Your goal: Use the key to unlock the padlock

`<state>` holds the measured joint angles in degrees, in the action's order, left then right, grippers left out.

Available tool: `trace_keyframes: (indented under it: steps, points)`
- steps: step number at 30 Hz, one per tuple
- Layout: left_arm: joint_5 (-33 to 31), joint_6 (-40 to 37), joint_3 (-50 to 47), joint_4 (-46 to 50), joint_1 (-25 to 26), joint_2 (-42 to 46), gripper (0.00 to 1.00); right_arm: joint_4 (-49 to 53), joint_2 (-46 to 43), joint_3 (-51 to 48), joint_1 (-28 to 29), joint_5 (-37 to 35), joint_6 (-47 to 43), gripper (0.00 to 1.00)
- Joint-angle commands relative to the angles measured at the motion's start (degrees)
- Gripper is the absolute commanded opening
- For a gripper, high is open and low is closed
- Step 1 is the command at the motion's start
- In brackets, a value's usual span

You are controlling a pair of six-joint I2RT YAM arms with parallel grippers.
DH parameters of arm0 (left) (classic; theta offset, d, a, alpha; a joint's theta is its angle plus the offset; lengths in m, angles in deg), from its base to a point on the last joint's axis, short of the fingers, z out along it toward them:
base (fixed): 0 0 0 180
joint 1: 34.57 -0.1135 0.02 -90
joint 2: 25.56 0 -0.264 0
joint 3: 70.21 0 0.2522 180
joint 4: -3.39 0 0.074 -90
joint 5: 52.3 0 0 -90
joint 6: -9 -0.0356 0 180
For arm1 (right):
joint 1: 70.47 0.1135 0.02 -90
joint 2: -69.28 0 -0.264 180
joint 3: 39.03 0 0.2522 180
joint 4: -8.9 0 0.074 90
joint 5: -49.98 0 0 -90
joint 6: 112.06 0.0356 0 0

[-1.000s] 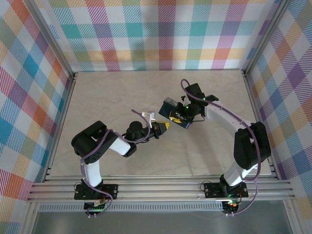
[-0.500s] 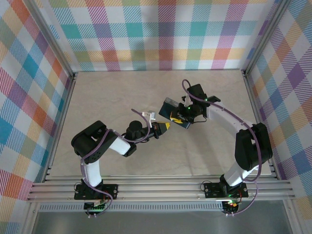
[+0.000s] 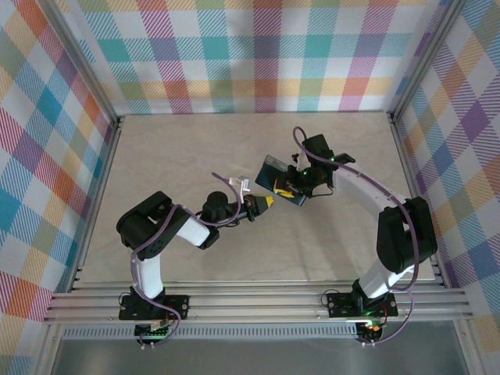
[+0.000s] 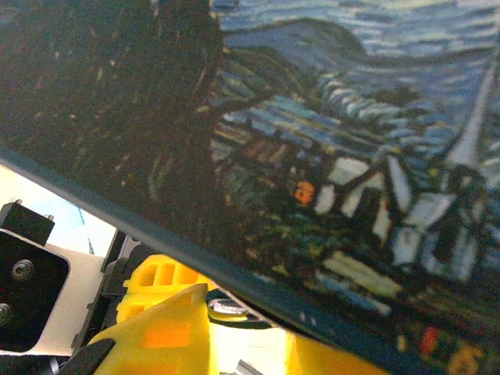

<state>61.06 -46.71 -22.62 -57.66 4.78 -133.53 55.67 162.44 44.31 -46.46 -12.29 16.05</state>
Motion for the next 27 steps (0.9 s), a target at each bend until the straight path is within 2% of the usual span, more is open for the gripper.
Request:
trace_keyframes:
  steps: [1, 12, 18, 27]
  points:
    - [-2.06, -4.03, 2.09, -3.24, 0.76, 0.59, 0.00, 4.85, -0.17, 2.76, 1.30, 7.69, -0.79, 0.00]
    - [-5.52, -9.95, 2.46, -2.98, 2.76, 2.15, 0.00, 10.68, 1.93, 6.10, 1.35, 8.64, -1.85, 0.00]
    - [-4.44, -6.15, 2.80, -3.24, 1.42, 1.59, 0.00, 15.03, 2.20, 8.46, 1.30, 5.12, -4.43, 0.00]
    - [-0.86, 1.61, 4.47, -3.11, -0.13, 0.74, 0.00, 15.41, 3.31, 8.60, 1.30, 3.13, -5.06, 0.00]
